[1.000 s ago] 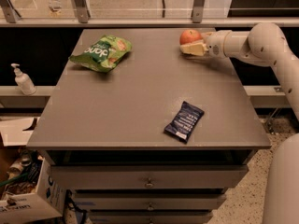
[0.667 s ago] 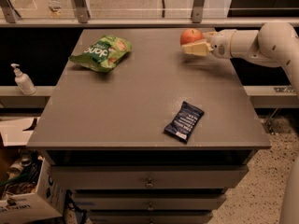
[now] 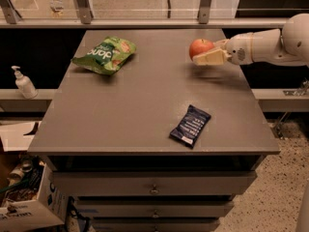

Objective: Move apple near rxbar blueberry

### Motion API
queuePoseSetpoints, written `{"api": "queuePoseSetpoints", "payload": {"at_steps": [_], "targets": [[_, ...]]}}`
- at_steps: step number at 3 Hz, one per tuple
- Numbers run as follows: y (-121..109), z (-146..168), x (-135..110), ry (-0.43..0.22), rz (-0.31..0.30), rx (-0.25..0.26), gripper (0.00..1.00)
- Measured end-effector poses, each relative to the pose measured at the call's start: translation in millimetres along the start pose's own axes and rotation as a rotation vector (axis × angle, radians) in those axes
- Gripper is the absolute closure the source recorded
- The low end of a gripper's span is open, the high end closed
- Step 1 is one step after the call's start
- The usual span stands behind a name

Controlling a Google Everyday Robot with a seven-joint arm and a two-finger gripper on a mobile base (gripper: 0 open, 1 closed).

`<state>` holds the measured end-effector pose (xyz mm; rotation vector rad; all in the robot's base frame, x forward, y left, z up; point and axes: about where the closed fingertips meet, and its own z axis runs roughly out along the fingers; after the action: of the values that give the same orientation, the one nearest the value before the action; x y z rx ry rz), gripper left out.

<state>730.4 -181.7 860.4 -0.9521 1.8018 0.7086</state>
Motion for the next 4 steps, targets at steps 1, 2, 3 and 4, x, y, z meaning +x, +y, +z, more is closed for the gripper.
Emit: {"api": "queuePoseSetpoints", "payload": {"at_steps": [1,2,3,4], "targets": [[15,3,8,0.028,0.0,-0.061,1.0],[16,3,8,0.028,0.0,-0.062,1.0],[22,3,10,0.019,0.007,-0.073,1.0],[45,-6,10,-0.002,-0.011,-0.091,1.0]]}}
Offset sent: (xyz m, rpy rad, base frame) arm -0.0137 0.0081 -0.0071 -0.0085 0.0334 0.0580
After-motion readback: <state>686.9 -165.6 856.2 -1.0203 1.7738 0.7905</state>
